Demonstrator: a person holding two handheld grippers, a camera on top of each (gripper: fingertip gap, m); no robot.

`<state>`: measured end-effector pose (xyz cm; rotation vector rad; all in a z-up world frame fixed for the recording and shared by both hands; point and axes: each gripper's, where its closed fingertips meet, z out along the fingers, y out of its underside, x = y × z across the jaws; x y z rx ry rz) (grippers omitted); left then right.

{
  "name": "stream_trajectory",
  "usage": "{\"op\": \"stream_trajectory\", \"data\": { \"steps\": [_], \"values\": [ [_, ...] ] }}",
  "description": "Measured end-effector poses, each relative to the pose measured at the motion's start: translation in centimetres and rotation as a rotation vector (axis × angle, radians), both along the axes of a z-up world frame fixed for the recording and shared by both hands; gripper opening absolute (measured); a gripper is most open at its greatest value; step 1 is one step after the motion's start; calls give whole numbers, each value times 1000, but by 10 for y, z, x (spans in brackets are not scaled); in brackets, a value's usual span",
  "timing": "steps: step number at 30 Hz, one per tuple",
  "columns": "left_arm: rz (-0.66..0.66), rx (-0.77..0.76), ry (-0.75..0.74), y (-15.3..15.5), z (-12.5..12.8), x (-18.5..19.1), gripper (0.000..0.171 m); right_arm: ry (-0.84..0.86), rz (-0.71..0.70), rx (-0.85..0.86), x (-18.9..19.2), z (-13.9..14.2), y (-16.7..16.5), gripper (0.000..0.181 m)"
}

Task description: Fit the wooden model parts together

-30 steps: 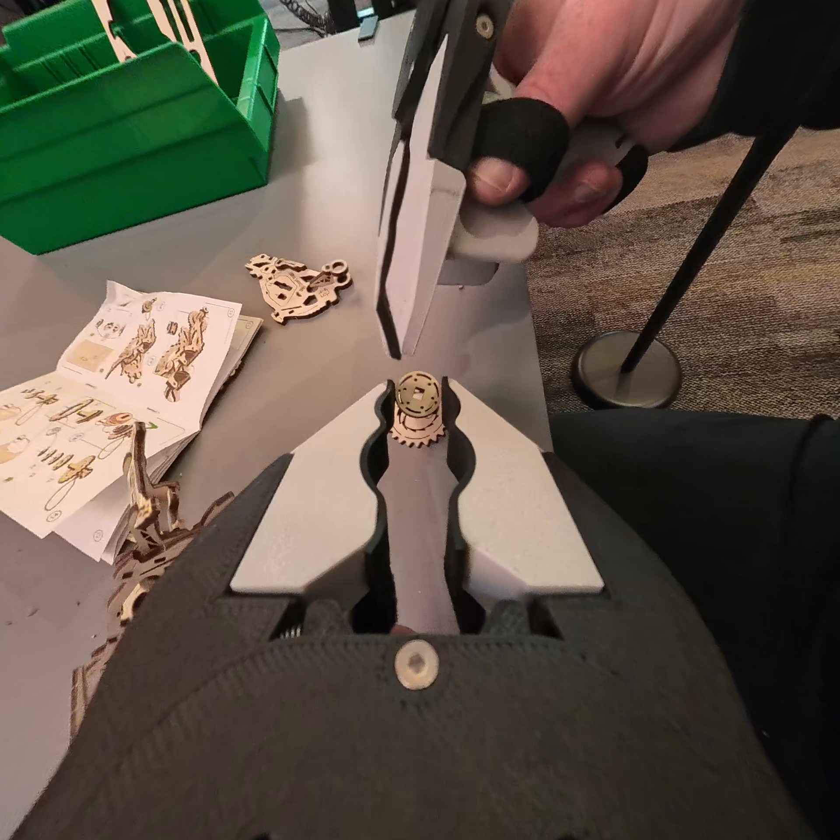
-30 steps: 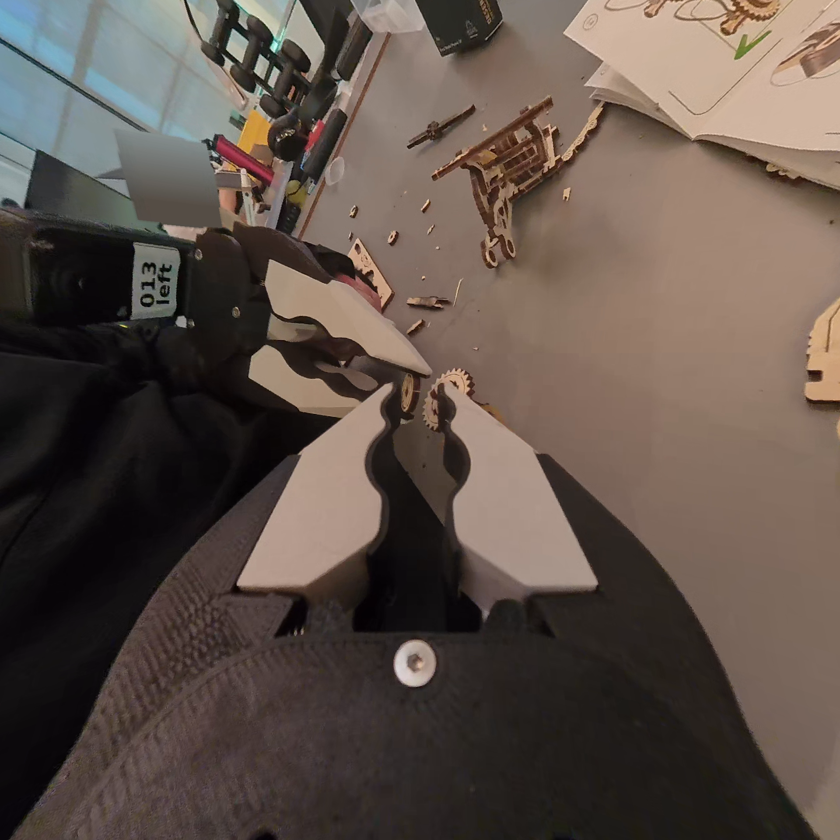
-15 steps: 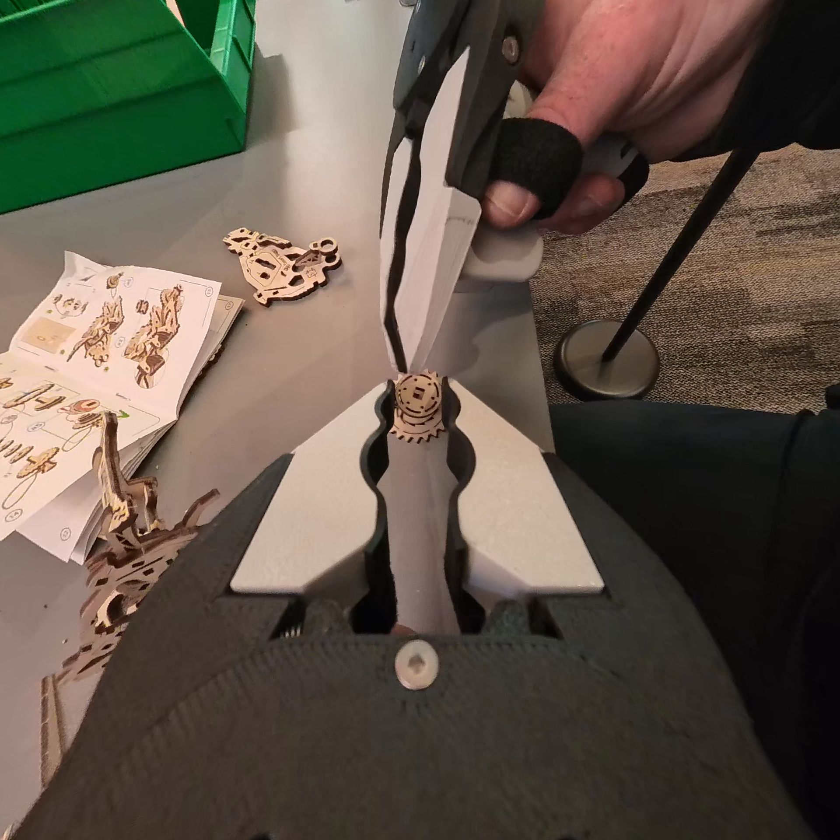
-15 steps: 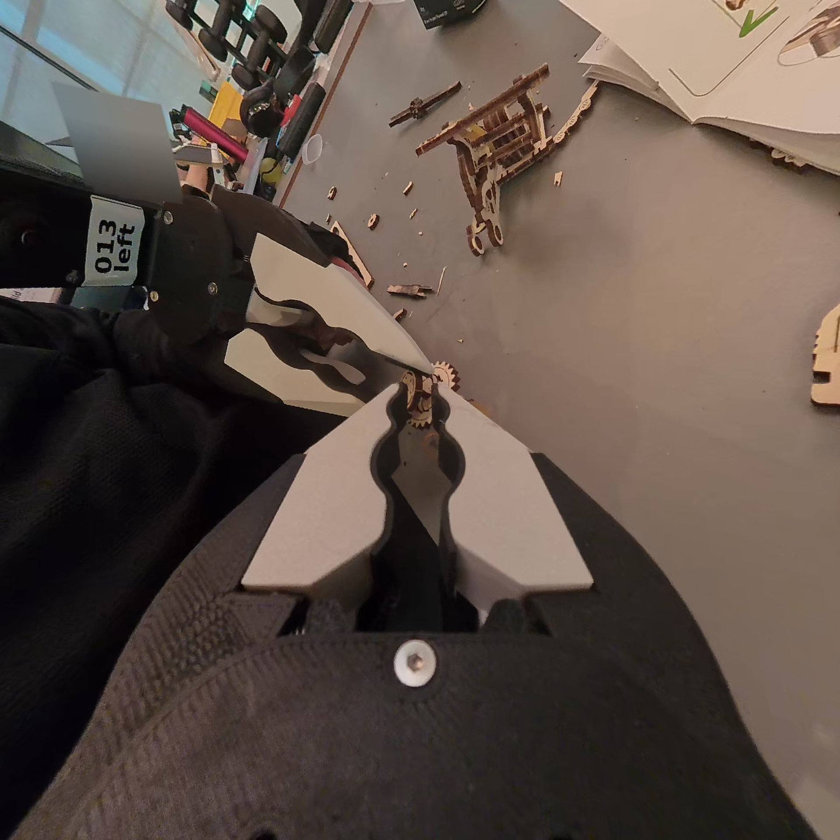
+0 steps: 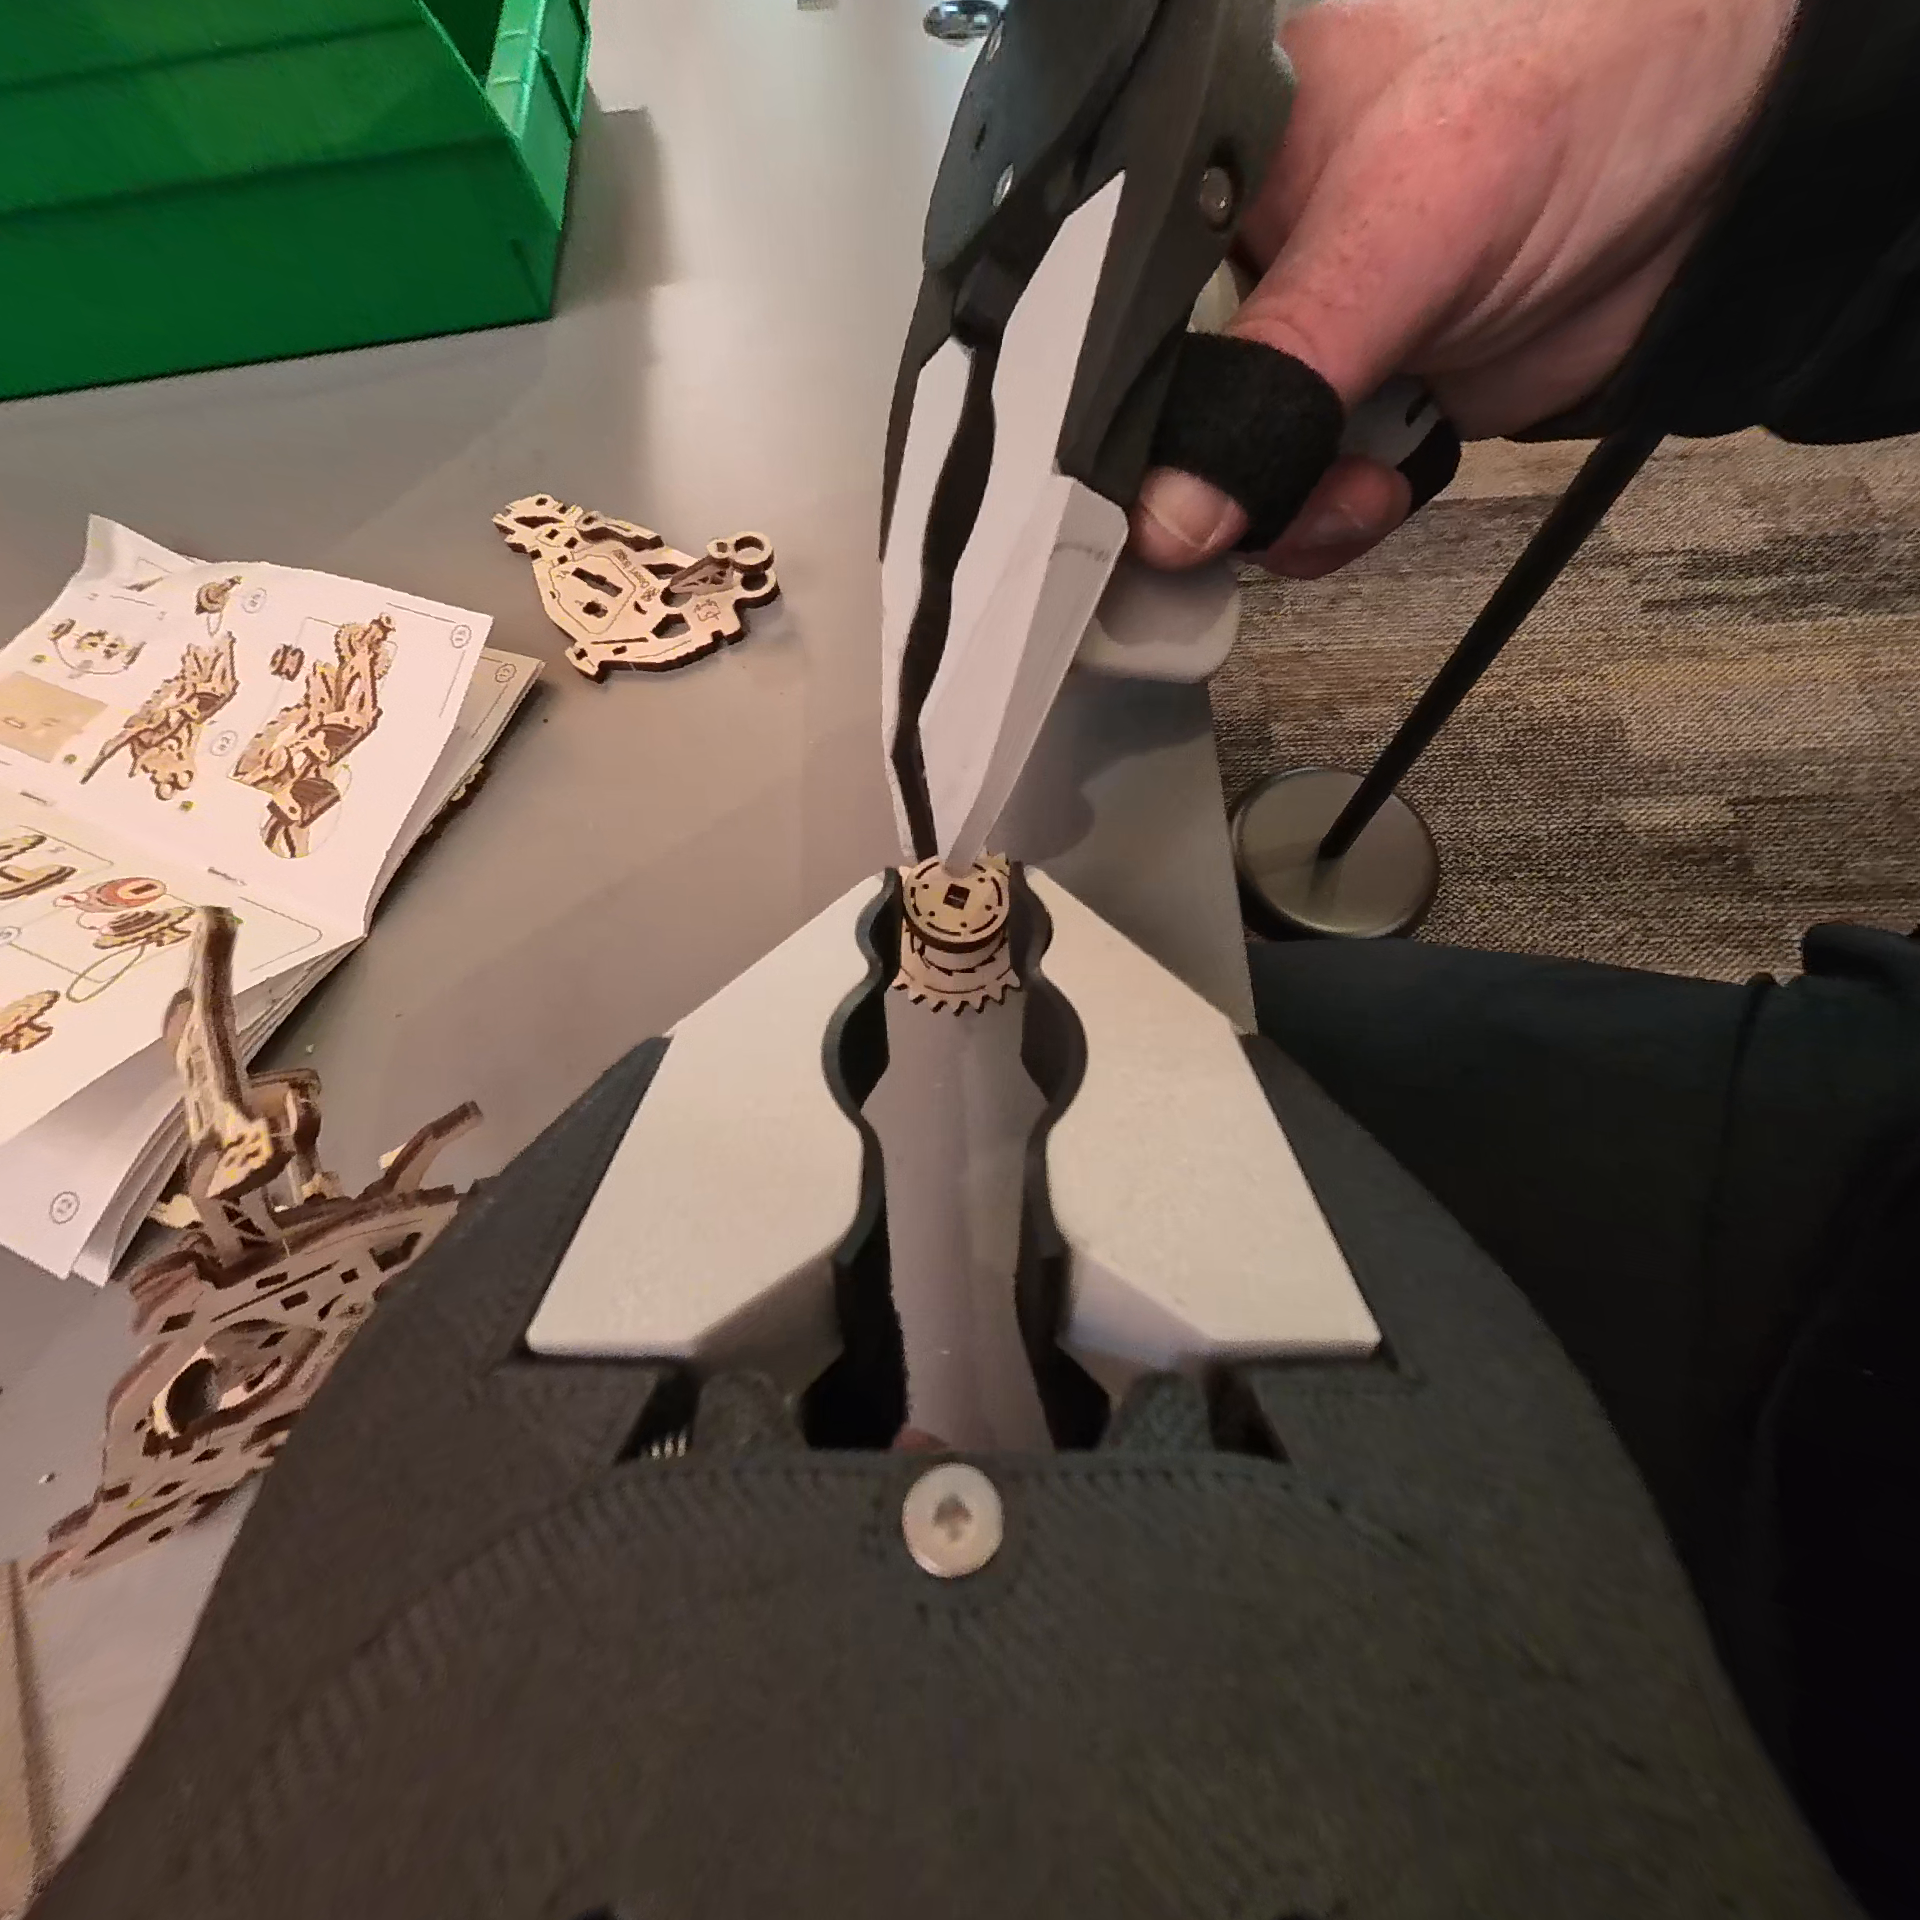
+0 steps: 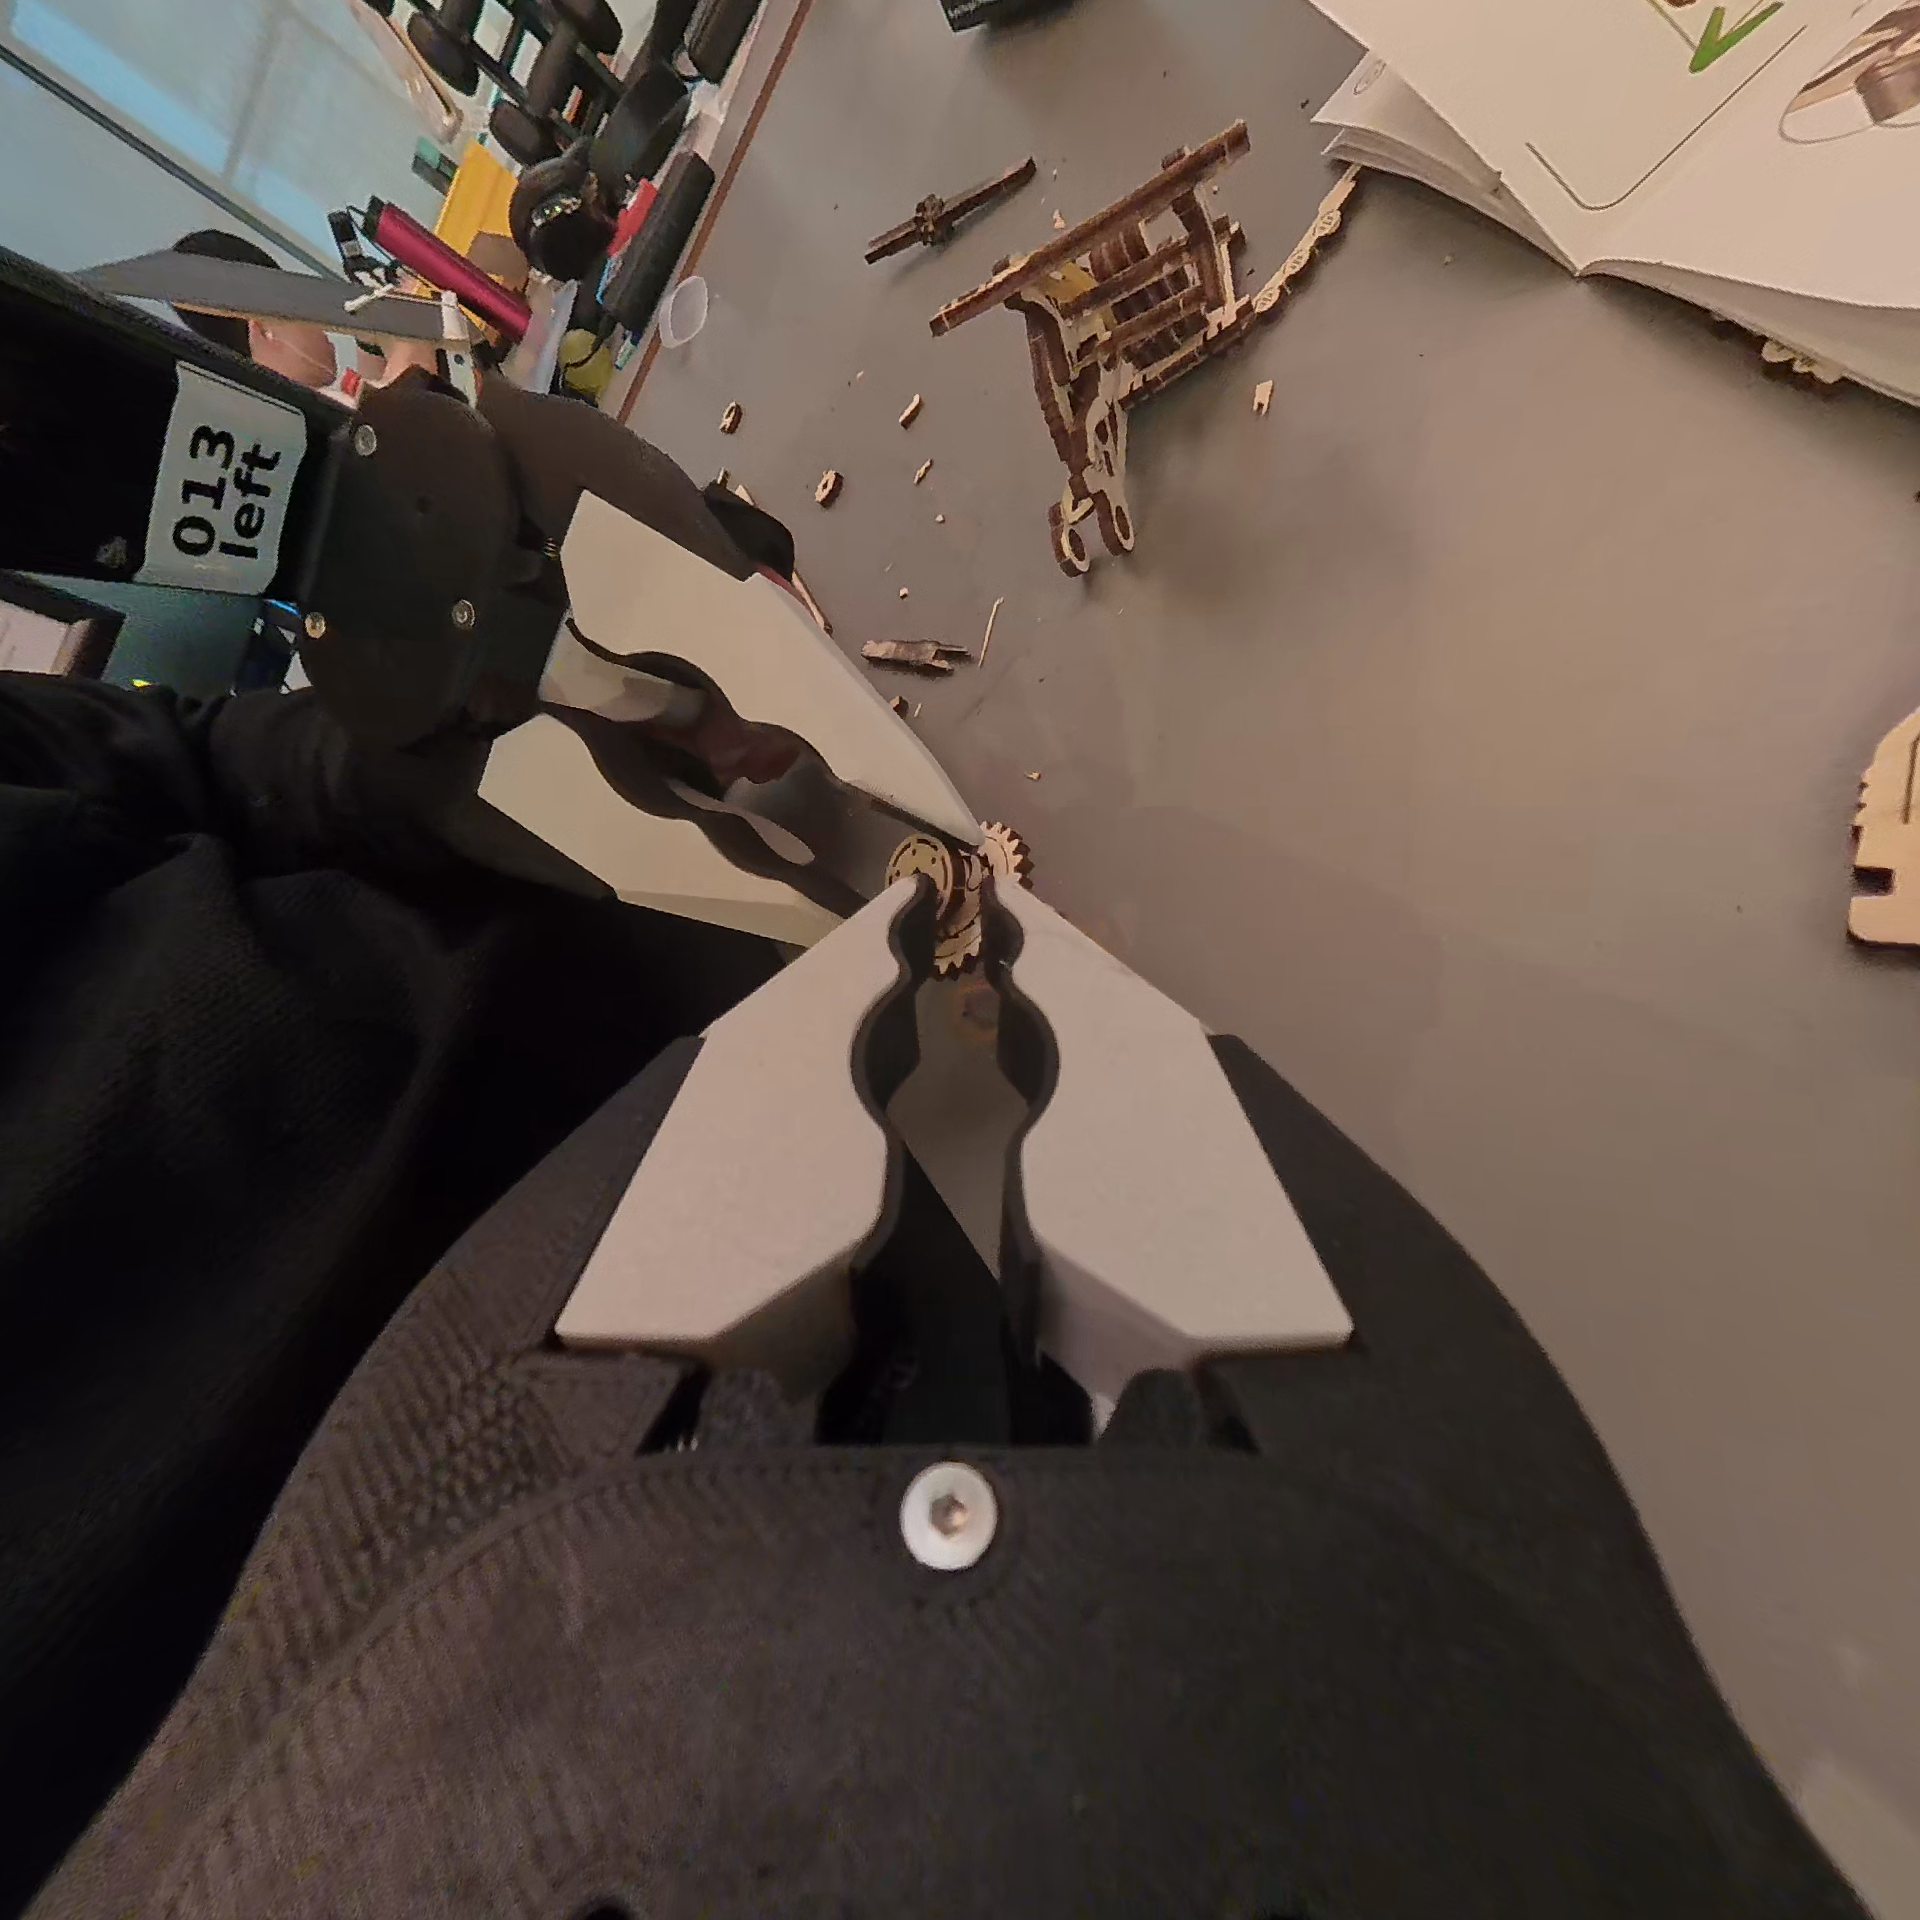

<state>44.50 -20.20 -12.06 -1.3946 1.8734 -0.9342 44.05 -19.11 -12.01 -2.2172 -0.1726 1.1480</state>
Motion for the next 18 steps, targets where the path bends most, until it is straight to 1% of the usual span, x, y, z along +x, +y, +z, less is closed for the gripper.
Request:
{"op": "stream_trajectory", "data": {
  "steps": [10, 18],
  "values": [
    [3, -75, -26, 2, 0, -2, 18, -27, 9, 8, -2, 2, 1, 6],
    [5, -96, -29, 1, -2, -2, 18, -83, 19, 5, -4, -1, 2, 3]
  ]
}}
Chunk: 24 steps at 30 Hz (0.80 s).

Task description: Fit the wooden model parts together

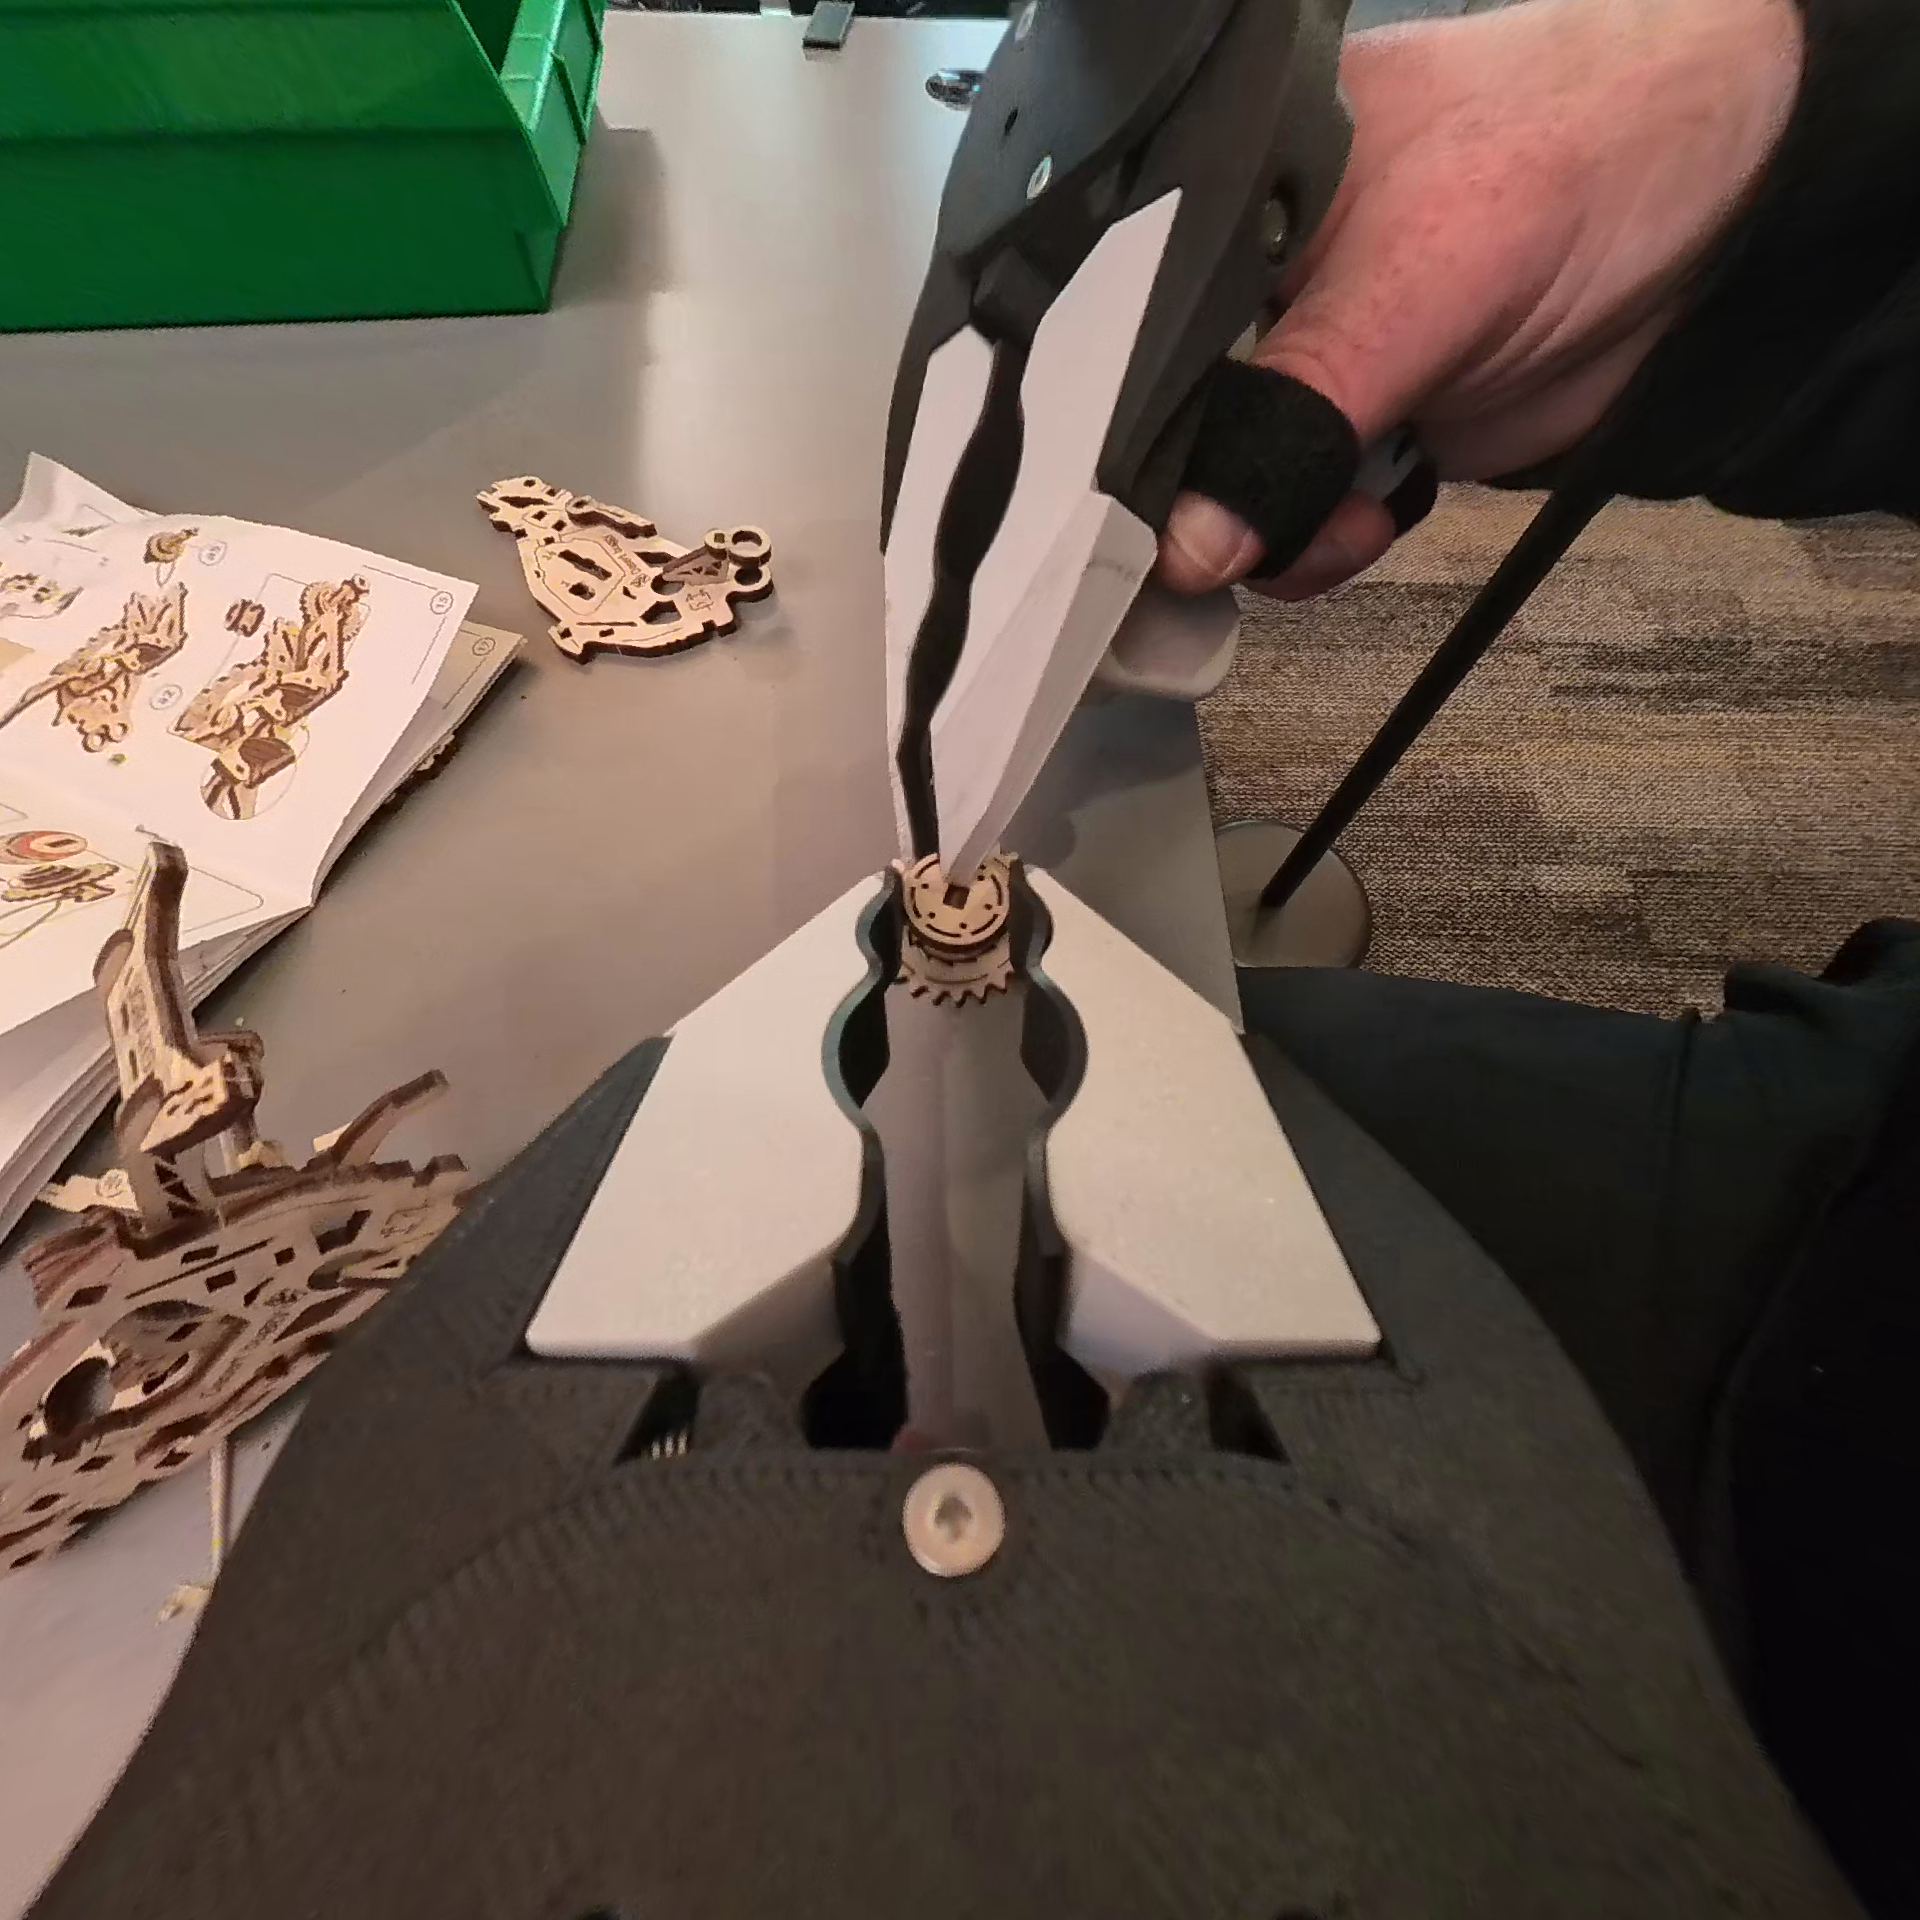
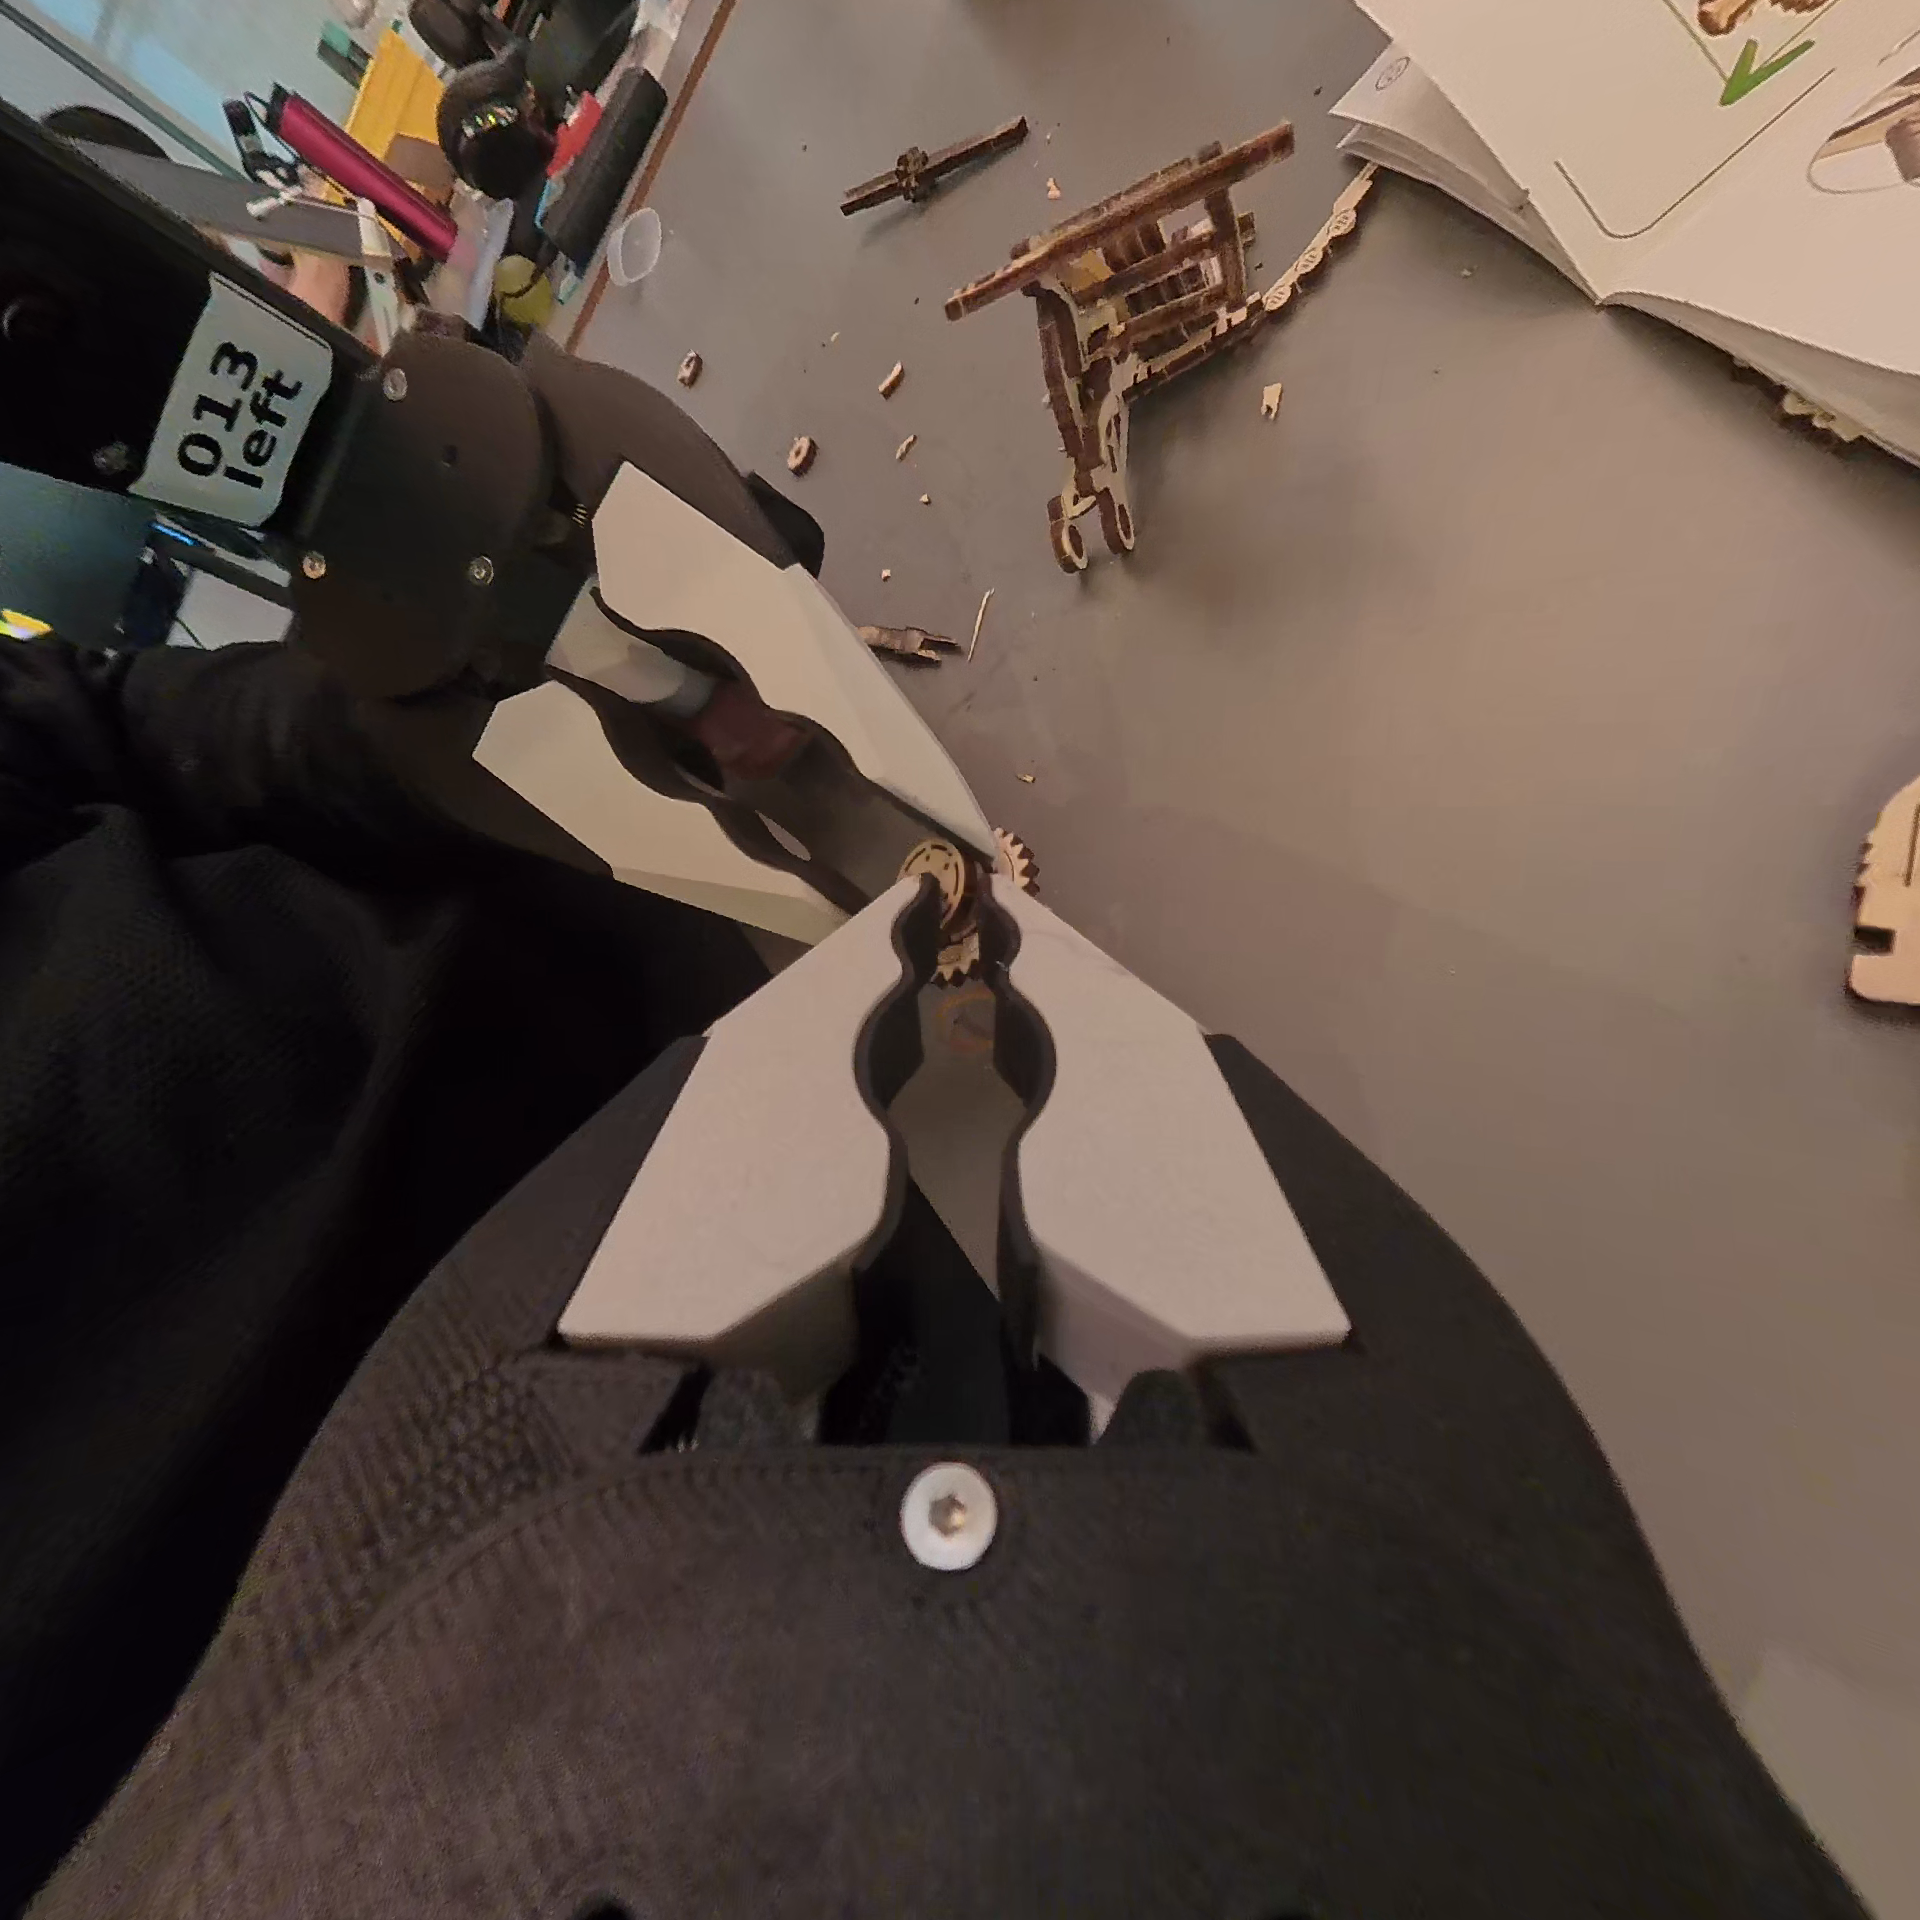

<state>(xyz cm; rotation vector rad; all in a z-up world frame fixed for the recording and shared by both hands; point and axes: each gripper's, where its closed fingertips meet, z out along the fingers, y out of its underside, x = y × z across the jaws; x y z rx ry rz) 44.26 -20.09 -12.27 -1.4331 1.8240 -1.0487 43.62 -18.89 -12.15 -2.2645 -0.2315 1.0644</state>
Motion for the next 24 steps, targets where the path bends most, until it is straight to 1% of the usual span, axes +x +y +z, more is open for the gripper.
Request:
{"op": "stream_trajectory", "data": {
  "steps": [5, 8, 11, 14, 18, 24],
  "values": [
    [0, -1, -5, 0, 0, 0, 18, -79, 5, 20, 0, 0, 0, 4],
    [1, 15, -3, 0, -1, -1, 18, -133, 18, 88, 0, 6, 1, 2],
    [-5, 29, -3, -2, -2, -1, 18, -261, 74, 170, -2, 11, -1, 0],
    [-3, 30, -5, -1, -1, 0, 18, -368, 137, 191, -2, 4, -4, 0],
    [-9, 41, -15, -1, 1, -1, 18, -374, 140, 200, -1, 3, -3, 0],
    [-12, 40, -43, 0, 8, 0, 16, -314, 106, 194, 2, 4, -4, 0]
  ]
}}
